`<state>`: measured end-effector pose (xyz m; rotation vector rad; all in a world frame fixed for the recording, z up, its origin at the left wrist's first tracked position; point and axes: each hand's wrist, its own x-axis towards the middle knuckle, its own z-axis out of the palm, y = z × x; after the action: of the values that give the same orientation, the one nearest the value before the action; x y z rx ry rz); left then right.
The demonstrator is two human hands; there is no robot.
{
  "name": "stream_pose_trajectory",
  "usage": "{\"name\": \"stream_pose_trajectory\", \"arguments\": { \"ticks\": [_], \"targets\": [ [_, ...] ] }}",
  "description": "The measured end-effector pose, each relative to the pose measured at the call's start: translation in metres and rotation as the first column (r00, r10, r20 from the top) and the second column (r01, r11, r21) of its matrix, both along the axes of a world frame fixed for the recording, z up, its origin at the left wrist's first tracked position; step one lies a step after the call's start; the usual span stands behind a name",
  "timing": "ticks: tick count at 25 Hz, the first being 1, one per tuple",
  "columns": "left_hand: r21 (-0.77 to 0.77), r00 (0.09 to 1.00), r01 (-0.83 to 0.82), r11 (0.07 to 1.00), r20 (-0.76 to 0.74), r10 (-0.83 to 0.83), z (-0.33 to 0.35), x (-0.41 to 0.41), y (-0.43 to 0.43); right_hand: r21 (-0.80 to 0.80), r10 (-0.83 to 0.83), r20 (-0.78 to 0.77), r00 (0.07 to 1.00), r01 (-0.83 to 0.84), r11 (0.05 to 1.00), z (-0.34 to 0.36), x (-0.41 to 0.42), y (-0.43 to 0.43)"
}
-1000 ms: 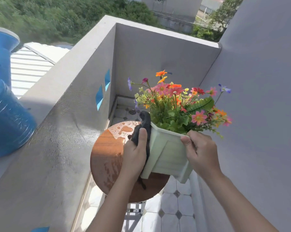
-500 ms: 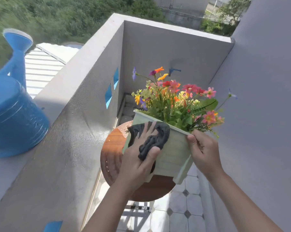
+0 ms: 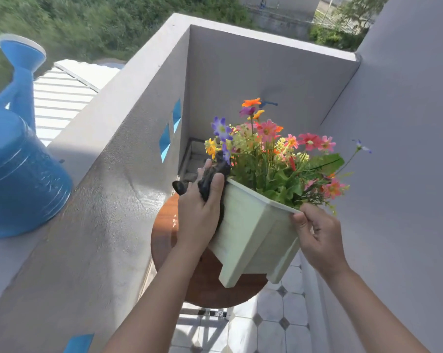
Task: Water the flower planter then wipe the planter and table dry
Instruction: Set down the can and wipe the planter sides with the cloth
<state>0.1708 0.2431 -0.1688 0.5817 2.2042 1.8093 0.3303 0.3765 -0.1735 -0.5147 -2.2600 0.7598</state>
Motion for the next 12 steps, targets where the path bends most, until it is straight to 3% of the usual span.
{"name": "stream_pose_trajectory", "arguments": {
  "ticks": [2, 5, 6, 12],
  "targets": [
    [0.039, 0.996, 0.052, 0.998, -0.070, -0.049, -0.003, 0.007, -0.006, 0.000, 0.005, 0.002, 1.000, -0.005, 1.000, -0.001, 0.003, -0.001],
    [-0.092, 0.986, -0.093, 0.991, 0.133, 0.105, -0.007, -0.006, -0.002, 0.026, 0.011, 0.021, 1.000, -0.012, 1.000, 0.003, 0.002, -0.005],
    [-0.119, 0.980, -0.124, 0.985, 0.137, 0.140, -0.008, -0.006, -0.004, 0.034, 0.004, 0.029, 1.000, -0.005, 0.999, 0.006, -0.001, -0.007],
    [-0.059, 0.997, -0.061, 0.996, -0.043, 0.059, 0.019, 0.043, -0.033, 0.077, -0.019, 0.017, 1.000, 0.018, 0.997, 0.014, -0.017, -0.015]
  ]
}}
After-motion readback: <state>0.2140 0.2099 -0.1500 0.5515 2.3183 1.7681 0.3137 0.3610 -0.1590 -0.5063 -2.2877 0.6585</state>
